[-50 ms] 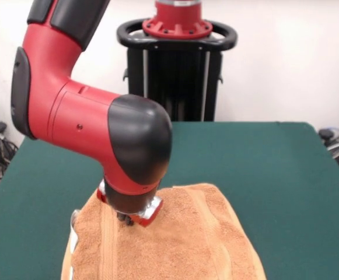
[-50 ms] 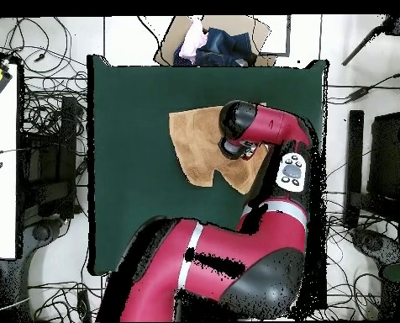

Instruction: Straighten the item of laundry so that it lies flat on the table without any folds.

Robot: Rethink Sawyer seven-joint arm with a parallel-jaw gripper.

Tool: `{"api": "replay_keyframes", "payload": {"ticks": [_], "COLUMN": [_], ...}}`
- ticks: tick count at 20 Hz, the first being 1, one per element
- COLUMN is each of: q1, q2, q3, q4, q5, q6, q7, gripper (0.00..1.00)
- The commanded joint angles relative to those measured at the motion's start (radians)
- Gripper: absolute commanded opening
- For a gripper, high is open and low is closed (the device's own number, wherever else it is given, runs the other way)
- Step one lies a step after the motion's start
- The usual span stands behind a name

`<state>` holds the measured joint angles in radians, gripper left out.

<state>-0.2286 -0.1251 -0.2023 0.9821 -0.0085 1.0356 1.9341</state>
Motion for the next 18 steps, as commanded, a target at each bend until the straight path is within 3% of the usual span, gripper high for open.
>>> {"api": "replay_keyframes", "payload": {"ticks": [1,7,8,18], "q1": [0.028,0.023,0.028,0.027], "q2": [0.005,-0.009,-0.013,-0.033], "q3": [0.037,0.05,0.044,0.032], "q4": [0.159,0.162,0.165,0.177], "q5": [0.009,0.01,0.01,-0.01], "q6": [-0.068,-0.096,-0.115,-0.095], "q7": [0.19,0.175,0.19,0.145], "gripper": [0.0,0.0,1.0,1.0]}}
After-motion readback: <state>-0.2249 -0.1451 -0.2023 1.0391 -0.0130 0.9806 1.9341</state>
